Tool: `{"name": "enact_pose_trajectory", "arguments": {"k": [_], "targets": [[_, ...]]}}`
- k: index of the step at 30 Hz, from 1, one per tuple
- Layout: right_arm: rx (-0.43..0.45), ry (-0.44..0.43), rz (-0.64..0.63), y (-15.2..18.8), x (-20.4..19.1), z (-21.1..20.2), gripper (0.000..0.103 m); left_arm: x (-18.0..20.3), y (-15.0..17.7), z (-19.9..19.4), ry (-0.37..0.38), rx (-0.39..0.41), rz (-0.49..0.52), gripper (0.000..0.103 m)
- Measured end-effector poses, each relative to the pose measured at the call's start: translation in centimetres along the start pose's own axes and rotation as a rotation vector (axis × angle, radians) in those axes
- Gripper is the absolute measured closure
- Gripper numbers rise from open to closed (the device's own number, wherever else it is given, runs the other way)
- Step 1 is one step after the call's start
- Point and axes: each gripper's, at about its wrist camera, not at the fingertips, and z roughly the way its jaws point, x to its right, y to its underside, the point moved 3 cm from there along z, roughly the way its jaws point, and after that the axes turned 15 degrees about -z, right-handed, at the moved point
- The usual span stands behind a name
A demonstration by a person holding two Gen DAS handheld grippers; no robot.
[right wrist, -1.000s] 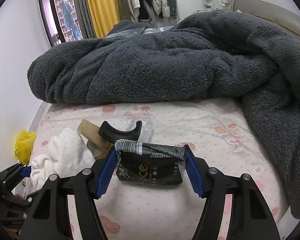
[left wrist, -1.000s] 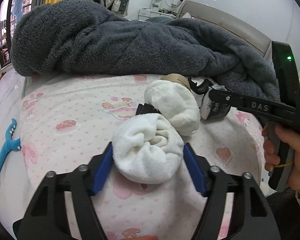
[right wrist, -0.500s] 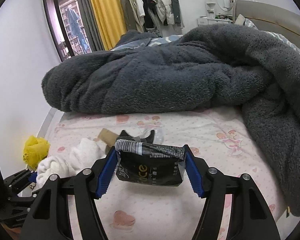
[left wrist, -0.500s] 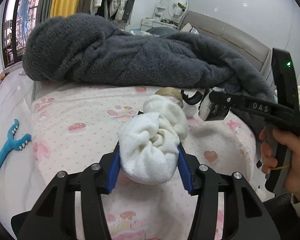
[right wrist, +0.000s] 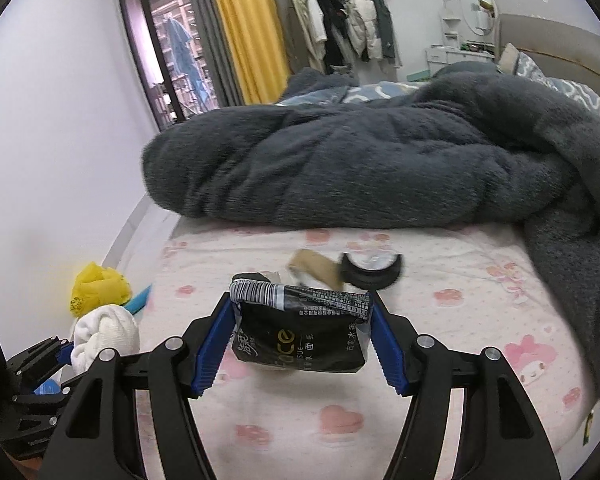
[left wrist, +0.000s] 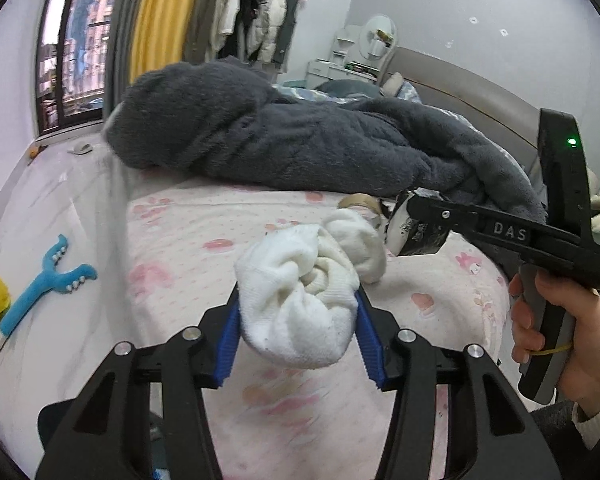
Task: Collect trash
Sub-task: 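Carry the socks and black packet with both tools over the green bin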
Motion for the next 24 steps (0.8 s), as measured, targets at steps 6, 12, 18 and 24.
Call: {"name": "enact_pose_trajectory", "arguments": {"k": [6,12,18,24], "targets": [[0.019,-0.019,-0.076,-0.5,-3.6,-0.3,0.037,-2.9,0.3,-1.5,-0.101,0.008,-0.041,0.049],[0.030,-0.076,-0.120,-1.2,-7.1,0.1,0.037,-5.8,0.8,-2.8,-0.172,0.004,-0.076,0.048],[0.014,-0.143,-0.171,-1.6,-11.4,1.4,0.037,-8.9,1.5,-3.7,-0.228,-0.011,-0.096,0.048],[0.002,-0.215,-0.204,-1.9,-15.7,2.7,0.037,-12.7,2.2,-4.6,-0.271,-0.031,-0.146,0.048]]}}
